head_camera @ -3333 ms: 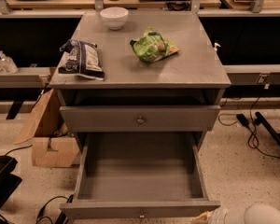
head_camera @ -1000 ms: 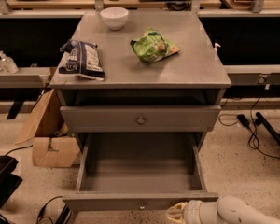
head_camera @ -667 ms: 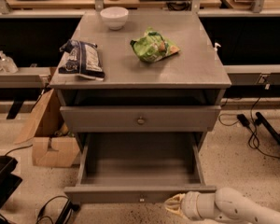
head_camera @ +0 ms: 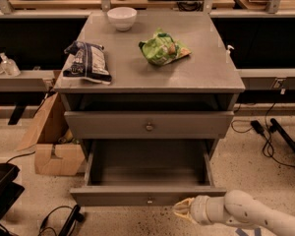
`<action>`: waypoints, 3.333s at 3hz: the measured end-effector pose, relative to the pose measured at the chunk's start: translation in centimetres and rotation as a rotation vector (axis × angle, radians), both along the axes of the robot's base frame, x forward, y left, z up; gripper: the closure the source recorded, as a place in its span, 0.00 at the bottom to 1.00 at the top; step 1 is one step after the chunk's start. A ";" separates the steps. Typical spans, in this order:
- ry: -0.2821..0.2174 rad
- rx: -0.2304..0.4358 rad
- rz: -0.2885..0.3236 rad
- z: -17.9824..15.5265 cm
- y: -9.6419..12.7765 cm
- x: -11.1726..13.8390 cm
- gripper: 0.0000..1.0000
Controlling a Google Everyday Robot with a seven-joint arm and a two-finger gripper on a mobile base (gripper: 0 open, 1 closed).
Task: Close middle drawer
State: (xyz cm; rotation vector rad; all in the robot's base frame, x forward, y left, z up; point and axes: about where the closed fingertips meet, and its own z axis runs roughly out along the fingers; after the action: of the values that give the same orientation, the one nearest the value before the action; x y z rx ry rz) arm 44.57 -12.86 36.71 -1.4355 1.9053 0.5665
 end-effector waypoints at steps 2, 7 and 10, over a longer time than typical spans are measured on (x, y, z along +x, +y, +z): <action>-0.016 -0.002 -0.008 0.3 0.7 3.4 1.00; -0.021 0.011 0.038 -0.7 2.6 3.0 1.00; -0.089 0.012 0.083 0.1 1.7 8.0 1.00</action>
Offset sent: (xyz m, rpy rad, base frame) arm 0.0740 0.0148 0.0020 -0.0070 -0.0271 -0.0301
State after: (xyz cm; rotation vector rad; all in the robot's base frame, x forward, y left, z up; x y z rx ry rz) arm 52.61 -11.18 36.81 -1.5127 1.7778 0.5423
